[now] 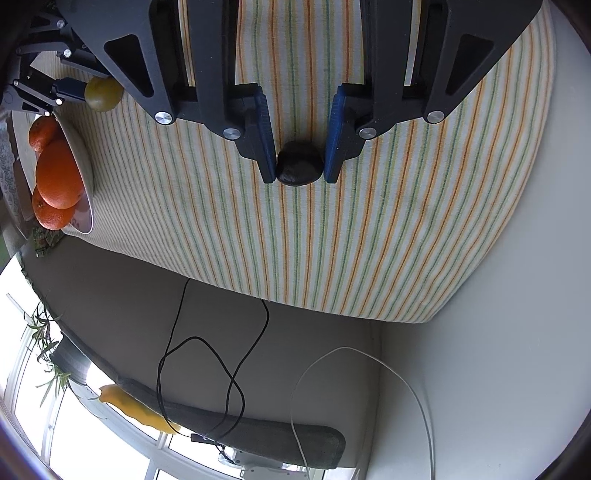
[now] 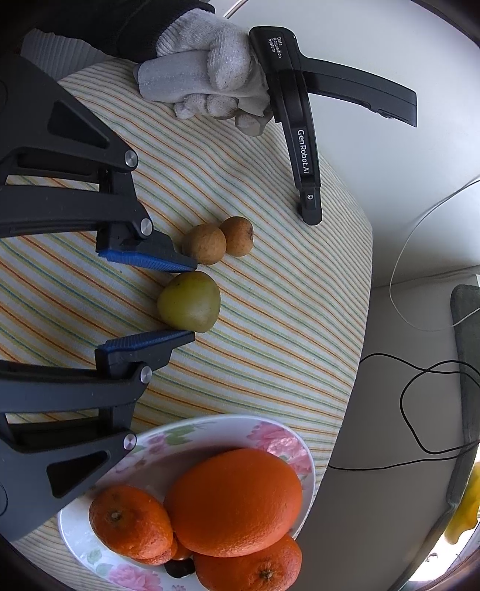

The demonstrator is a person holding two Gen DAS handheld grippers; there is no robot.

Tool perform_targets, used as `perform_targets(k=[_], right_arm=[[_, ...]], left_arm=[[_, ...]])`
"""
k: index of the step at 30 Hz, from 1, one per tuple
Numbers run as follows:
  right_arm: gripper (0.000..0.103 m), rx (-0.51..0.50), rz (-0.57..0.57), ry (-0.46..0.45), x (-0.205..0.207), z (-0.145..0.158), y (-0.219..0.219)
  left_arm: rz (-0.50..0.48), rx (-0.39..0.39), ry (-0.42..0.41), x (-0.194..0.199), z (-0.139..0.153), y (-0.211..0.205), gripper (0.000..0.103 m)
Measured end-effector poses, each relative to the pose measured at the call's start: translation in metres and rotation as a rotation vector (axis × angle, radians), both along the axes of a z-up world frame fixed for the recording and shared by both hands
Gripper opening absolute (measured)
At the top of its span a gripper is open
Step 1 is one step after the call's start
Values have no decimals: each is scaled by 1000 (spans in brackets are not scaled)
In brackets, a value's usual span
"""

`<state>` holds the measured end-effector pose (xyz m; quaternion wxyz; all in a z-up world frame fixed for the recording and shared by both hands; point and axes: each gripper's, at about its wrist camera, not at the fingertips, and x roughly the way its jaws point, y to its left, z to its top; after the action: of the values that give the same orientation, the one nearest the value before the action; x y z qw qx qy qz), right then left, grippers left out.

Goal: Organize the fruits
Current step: 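Close the left tool on the black plum while the right tool closes on the green fruit, then carry the black plum with the left tool while the right tool carries the green fruit over the plate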

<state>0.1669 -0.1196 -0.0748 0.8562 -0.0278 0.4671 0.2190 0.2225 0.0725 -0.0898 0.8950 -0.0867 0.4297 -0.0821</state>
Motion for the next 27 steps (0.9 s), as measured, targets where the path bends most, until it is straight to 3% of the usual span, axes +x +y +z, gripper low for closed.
perform_targets(k=[16,27], right_arm=[[30,45,-4,-29,-4,14,-10],[30,80,2,-46,-16,28,-25]], left_arm=[[-24,-4,-56,-25,17,-6,24],[-93,-38,-105,-51,42,-37,24]])
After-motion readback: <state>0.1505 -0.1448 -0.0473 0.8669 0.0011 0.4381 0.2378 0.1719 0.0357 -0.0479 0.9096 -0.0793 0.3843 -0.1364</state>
